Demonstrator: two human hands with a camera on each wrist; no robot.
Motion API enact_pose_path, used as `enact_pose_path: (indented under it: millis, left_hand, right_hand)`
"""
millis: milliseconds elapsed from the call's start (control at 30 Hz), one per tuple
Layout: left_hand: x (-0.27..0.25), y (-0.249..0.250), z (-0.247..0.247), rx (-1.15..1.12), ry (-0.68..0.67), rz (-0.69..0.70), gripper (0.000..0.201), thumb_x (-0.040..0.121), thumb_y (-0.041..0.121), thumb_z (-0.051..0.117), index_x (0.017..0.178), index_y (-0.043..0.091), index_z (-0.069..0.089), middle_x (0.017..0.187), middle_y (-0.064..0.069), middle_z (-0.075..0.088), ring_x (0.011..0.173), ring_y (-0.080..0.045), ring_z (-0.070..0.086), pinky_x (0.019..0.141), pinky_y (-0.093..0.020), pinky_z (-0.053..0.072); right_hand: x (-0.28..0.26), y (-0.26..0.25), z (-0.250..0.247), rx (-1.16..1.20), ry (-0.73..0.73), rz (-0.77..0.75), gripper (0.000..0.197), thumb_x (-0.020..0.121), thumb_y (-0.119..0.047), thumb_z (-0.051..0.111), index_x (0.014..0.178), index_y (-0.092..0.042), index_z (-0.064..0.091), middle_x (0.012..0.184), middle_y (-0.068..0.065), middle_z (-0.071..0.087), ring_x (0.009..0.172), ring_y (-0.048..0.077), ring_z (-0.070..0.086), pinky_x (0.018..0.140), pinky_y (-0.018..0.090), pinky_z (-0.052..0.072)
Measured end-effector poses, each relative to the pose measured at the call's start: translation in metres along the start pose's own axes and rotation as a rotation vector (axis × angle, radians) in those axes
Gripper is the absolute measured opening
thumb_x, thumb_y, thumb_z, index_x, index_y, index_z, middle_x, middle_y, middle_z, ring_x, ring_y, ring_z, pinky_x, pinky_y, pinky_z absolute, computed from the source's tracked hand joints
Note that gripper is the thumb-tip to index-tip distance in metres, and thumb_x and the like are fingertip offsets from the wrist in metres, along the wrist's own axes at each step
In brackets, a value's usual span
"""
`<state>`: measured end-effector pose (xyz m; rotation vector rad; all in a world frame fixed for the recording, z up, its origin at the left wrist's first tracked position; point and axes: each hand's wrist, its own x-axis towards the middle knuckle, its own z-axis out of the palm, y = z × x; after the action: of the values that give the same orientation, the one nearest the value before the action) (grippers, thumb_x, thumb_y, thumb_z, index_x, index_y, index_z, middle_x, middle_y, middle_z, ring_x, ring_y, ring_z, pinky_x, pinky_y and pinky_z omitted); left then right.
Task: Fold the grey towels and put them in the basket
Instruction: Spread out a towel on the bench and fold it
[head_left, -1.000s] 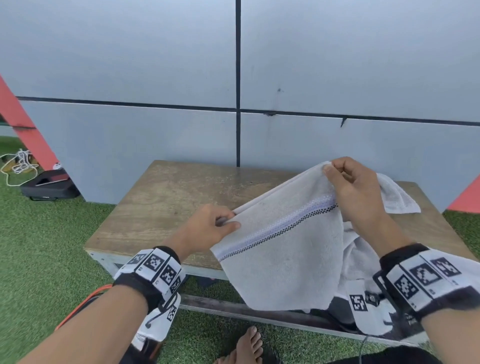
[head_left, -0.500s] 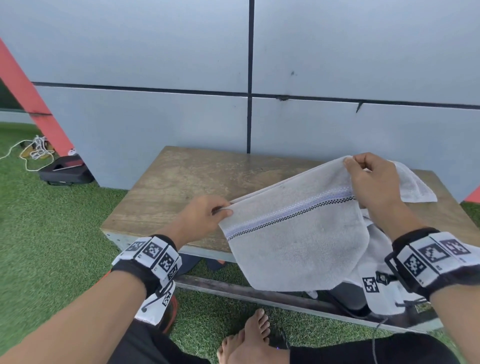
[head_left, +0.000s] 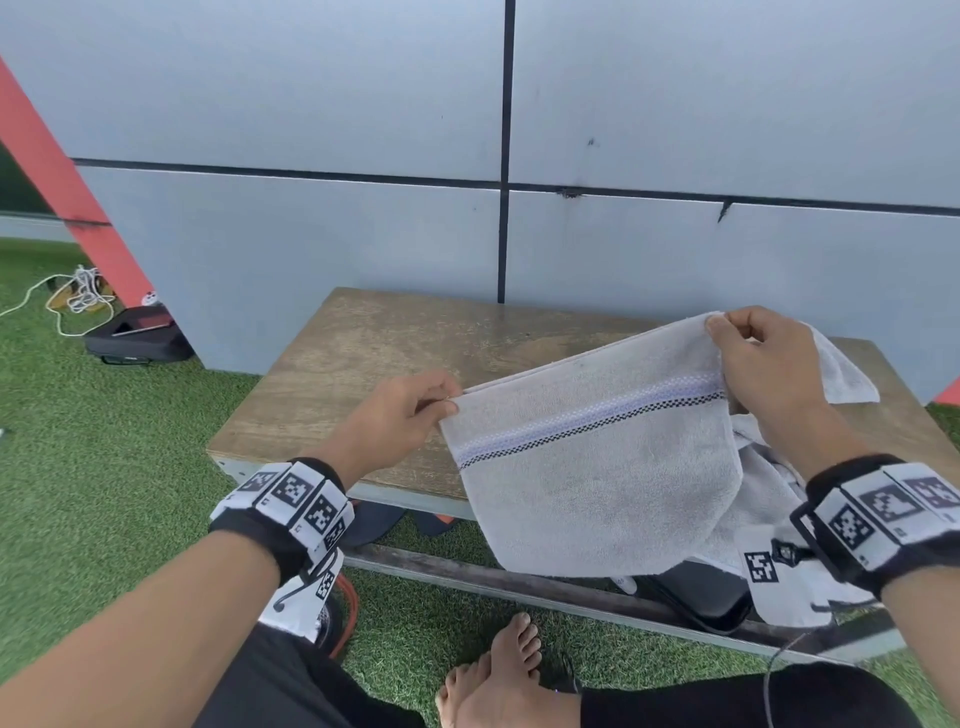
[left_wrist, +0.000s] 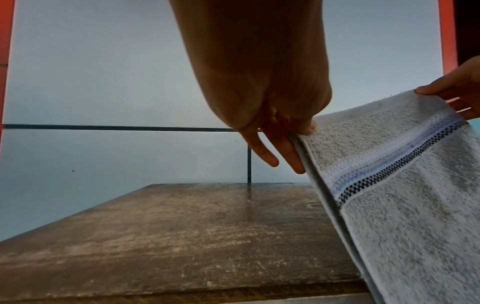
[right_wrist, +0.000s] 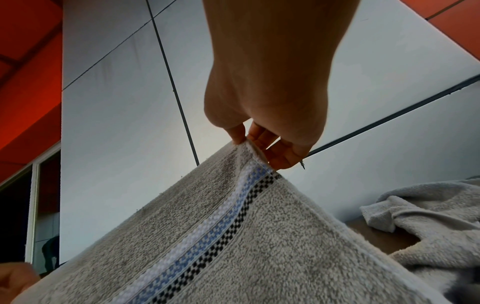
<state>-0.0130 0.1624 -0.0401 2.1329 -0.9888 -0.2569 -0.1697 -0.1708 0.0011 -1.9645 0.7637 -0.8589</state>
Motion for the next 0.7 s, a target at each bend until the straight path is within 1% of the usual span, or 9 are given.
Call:
enact_pose_path:
  millis: [133, 200, 267, 333, 400, 433, 500, 533, 700]
  left_hand:
    - [0.003, 0.006, -0.004, 0.093, -0.030, 0.043, 0.014, 0.103, 0.015, 0.052, 0.093, 0.023, 0.059, 0.073, 0.007, 0.064, 0.056, -0.008, 0.049, 0.057, -0.029, 0.042]
    - [0.006, 0.008, -0.010, 0.128, -0.023, 0.058, 0.015, 0.103, 0.016, 0.051, 0.093, 0.025, 0.056, 0.077, 0.001, 0.067, 0.058, -0.013, 0.053, 0.058, -0.035, 0.046]
    - [0.011, 0.016, -0.019, 0.179, -0.015, 0.088, 0.011, 0.103, 0.017, 0.050, 0.097, 0.026, 0.053, 0.081, -0.003, 0.069, 0.065, -0.023, 0.059, 0.063, -0.047, 0.052]
    - [0.024, 0.024, -0.037, 0.245, 0.004, 0.089, 0.008, 0.104, 0.018, 0.048, 0.105, 0.026, 0.051, 0.079, 0.002, 0.068, 0.064, -0.014, 0.062, 0.064, -0.040, 0.054]
    - [0.043, 0.035, -0.062, 0.311, 0.095, 0.099, 0.014, 0.104, 0.018, 0.049, 0.117, 0.019, 0.055, 0.079, 0.015, 0.064, 0.067, -0.005, 0.063, 0.070, -0.032, 0.055]
    - [0.053, 0.041, -0.075, 0.347, 0.152, 0.123, 0.017, 0.103, 0.017, 0.051, 0.118, 0.016, 0.059, 0.080, 0.015, 0.063, 0.073, -0.012, 0.065, 0.075, -0.034, 0.053]
    - [0.069, 0.058, -0.101, 0.402, 0.251, 0.165, 0.018, 0.101, 0.012, 0.052, 0.110, 0.008, 0.067, 0.084, 0.006, 0.064, 0.081, -0.024, 0.064, 0.076, -0.029, 0.045]
    - [0.076, 0.066, -0.114, 0.416, 0.293, 0.172, 0.018, 0.101, 0.011, 0.052, 0.105, 0.005, 0.069, 0.084, 0.002, 0.064, 0.080, -0.024, 0.062, 0.074, -0.028, 0.042]
    - [0.091, 0.091, -0.160, 0.421, 0.533, 0.202, 0.019, 0.100, 0.019, 0.054, 0.104, 0.008, 0.070, 0.087, -0.005, 0.068, 0.075, -0.024, 0.060, 0.078, -0.035, 0.052]
  right_hand:
    - [0.004, 0.002, -0.003, 0.002, -0.010, 0.015, 0.021, 0.093, -0.039, 0.062, 0.081, -0.022, 0.065, 0.063, -0.003, 0.055, 0.045, 0.009, 0.050, 0.058, 0.037, 0.046]
    - [0.004, 0.000, -0.005, -0.010, -0.022, 0.001, 0.021, 0.095, -0.037, 0.061, 0.085, -0.019, 0.066, 0.065, -0.003, 0.055, 0.048, 0.008, 0.051, 0.055, 0.028, 0.045]
    - [0.006, -0.004, -0.006, -0.023, -0.028, -0.026, 0.020, 0.097, -0.031, 0.061, 0.090, -0.013, 0.067, 0.071, -0.001, 0.057, 0.063, 0.014, 0.054, 0.064, 0.028, 0.045]
    - [0.011, -0.014, -0.007, -0.028, -0.042, -0.045, 0.017, 0.097, -0.029, 0.062, 0.093, -0.013, 0.067, 0.071, -0.002, 0.056, 0.063, 0.016, 0.051, 0.066, 0.028, 0.043]
    - [0.022, -0.028, -0.007, -0.035, -0.044, -0.064, 0.014, 0.097, -0.030, 0.063, 0.095, -0.016, 0.067, 0.069, -0.003, 0.055, 0.059, 0.013, 0.047, 0.060, 0.026, 0.040]
    - [0.029, -0.038, -0.007, -0.032, -0.047, -0.076, 0.013, 0.096, -0.030, 0.064, 0.096, -0.018, 0.067, 0.069, -0.002, 0.056, 0.058, 0.013, 0.046, 0.058, 0.025, 0.039]
    - [0.044, -0.062, -0.007, 0.017, -0.046, -0.112, 0.012, 0.096, -0.032, 0.065, 0.096, -0.020, 0.066, 0.074, 0.004, 0.057, 0.060, 0.018, 0.046, 0.059, 0.027, 0.040]
    - [0.051, -0.075, -0.007, 0.053, -0.041, -0.125, 0.011, 0.095, -0.033, 0.064, 0.093, -0.022, 0.066, 0.076, 0.004, 0.059, 0.063, 0.019, 0.049, 0.062, 0.029, 0.043]
    - [0.066, -0.121, -0.007, 0.220, -0.058, -0.201, 0.016, 0.098, -0.027, 0.061, 0.082, -0.028, 0.061, 0.077, 0.000, 0.070, 0.064, 0.013, 0.063, 0.067, 0.031, 0.051]
